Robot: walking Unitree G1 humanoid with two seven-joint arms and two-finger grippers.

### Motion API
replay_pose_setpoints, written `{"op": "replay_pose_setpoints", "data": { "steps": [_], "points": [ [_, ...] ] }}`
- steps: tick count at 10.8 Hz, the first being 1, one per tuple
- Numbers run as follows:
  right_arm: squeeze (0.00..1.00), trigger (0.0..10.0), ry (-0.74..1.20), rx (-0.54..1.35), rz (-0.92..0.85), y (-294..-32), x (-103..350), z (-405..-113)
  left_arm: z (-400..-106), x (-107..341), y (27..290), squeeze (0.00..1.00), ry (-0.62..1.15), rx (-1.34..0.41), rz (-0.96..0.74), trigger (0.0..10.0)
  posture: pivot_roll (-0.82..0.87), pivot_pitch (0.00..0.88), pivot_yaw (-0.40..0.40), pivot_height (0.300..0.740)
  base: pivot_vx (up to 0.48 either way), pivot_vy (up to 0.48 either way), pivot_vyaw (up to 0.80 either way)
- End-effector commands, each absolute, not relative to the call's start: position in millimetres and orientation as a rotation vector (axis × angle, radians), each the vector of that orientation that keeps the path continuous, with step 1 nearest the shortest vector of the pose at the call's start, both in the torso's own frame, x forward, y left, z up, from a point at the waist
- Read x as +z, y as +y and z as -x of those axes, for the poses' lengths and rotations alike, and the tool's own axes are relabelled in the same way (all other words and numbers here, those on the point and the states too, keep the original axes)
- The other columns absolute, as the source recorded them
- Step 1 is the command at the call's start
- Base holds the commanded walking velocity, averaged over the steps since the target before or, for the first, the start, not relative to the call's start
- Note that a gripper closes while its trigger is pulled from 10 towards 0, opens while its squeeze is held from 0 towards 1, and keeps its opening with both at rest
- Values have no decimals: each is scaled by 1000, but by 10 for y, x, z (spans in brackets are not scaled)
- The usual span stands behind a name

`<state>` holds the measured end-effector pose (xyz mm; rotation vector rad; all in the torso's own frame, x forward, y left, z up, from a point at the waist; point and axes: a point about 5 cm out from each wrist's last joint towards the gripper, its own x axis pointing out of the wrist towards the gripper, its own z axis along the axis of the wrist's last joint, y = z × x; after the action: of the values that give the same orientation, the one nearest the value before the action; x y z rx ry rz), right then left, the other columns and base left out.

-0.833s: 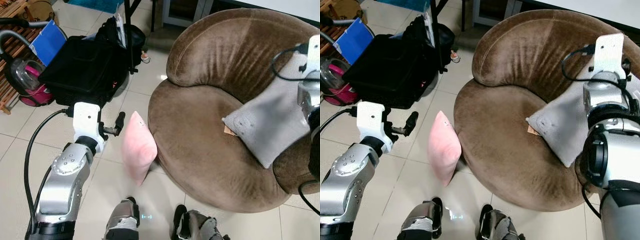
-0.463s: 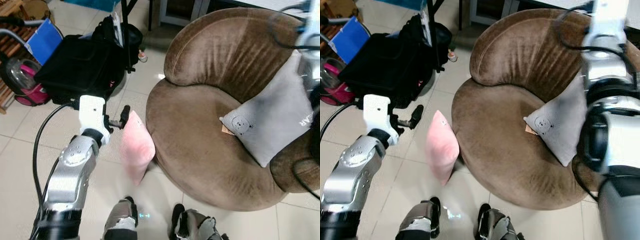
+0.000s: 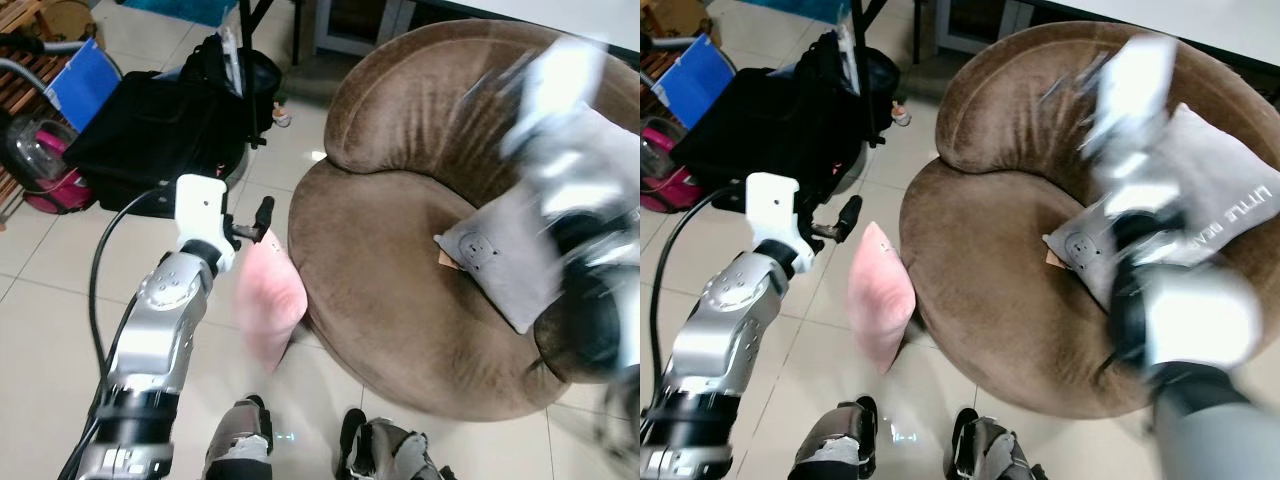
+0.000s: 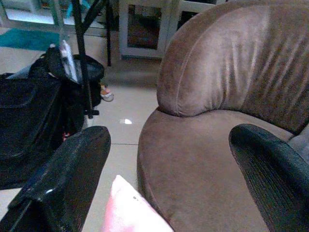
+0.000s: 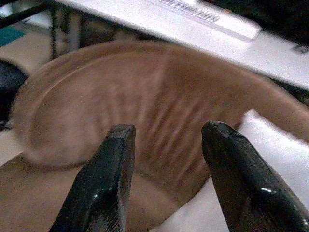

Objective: Move the pillow to the sofa from floor

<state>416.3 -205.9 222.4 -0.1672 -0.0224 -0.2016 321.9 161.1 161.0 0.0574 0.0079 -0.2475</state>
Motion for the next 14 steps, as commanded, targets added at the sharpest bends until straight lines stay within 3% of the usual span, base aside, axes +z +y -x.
{"op": "replay_pose_setpoints", "data": {
  "steps": [1,2,4,5,6,8,9,10,11,14],
  "points": [
    [0,10000,-58,-195,145,-2050,2243,-4157,-3233,1589,1535,0,11,-281,-65,10000,277,163,-102,740,0,0,0],
    [0,10000,-48,-137,141,-1827,2075,-4141,-3260,1596,1489,0,7,-301,-62,10000,262,155,-91,740,0,0,0],
    [0,10000,-25,-77,128,-1656,1833,-4076,-3287,1584,1437,0,7,-330,-69,10000,248,152,-88,740,0,0,0],
    [0,2157,-10,-87,119,-1656,1736,-4041,-3301,1586,1426,0,4,-335,-68,10000,242,149,-89,740,0,0,0],
    [0,0,-13,-91,107,-1652,1688,-4016,-3316,1588,1421,0,2,-339,-69,10000,238,147,-88,740,0,0,0],
    [0,0,-8,-90,109,-1619,1664,-4005,-3335,1597,1402,0,-3,-350,-69,10000,230,145,-82,740,0,0,0],
    [0,10000,4,-101,120,-1621,1656,-4005,-3343,1601,1397,0,-6,-354,-70,10000,229,145,-80,740,0,0,0],
    [0,10000,2,-109,135,-1617,1657,-4004,-3346,1598,1394,0,-7,-356,-71,10000,229,145,-79,740,0,0,0],
    [1000,10000,-8,-119,124,-1627,1664,-4001,-3348,1595,1390,0,-8,-358,-73,10000,231,147,-78,740,0,0,0],
    [1000,10000,-3,-116,120,-1638,1664,-4002,-3340,1574,1371,0,-4,-359,-73,10000,225,159,-81,740,0,0,0]
  ]
}}
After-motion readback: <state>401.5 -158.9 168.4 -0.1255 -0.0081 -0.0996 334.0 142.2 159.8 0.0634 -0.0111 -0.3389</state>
